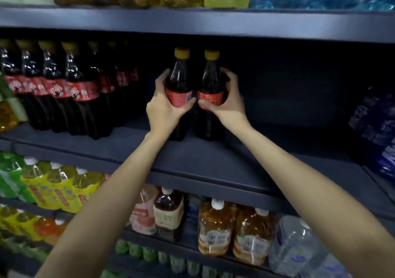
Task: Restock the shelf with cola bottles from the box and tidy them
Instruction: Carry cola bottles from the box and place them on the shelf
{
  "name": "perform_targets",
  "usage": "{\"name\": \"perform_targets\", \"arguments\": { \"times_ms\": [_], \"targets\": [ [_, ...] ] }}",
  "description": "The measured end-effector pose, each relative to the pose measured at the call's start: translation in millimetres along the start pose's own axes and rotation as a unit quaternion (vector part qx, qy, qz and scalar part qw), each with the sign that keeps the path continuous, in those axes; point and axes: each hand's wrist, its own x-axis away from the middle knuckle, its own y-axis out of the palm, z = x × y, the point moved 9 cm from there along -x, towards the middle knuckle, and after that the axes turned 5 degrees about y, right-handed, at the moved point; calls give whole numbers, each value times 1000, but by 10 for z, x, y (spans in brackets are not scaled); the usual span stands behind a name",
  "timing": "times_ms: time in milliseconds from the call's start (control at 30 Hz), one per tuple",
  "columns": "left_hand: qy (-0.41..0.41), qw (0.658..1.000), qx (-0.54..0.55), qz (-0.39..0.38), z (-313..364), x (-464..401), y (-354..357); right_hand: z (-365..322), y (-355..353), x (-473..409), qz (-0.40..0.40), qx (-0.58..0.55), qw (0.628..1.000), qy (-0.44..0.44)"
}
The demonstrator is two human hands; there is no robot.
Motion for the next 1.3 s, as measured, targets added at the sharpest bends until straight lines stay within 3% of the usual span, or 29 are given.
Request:
{"name": "perform_targets", "arguments": {
  "times_ms": [333,467,633,833,967,1067,1200,1300],
  "targets": [
    [-32,999,-24,12,-861,-620,528,501,578,-828,1,15,999,-34],
    [-58,998,-23,-5,-1026,-741,669,601,746,-1018,2,77,996,-40],
    [-12,992,-106,-68,-1018,-640,867,824,707,-1152,9,166,986,34],
    [-75,983,-110,-128,-1070,-509,877,834,730,-958,-92,234,965,69],
    [-187,949,-120,-225,-921,-347,785,539,591,-689,-118,257,955,85],
    [-240,918,-85,-305,-647,-131,593,387,443,-383,-189,295,927,134],
    [-225,902,-51,-364,-27,219,230,245,187,160,-266,327,889,181],
    [-197,930,5,-310,501,455,-85,-65,-159,682,-242,304,903,185]
  ]
}}
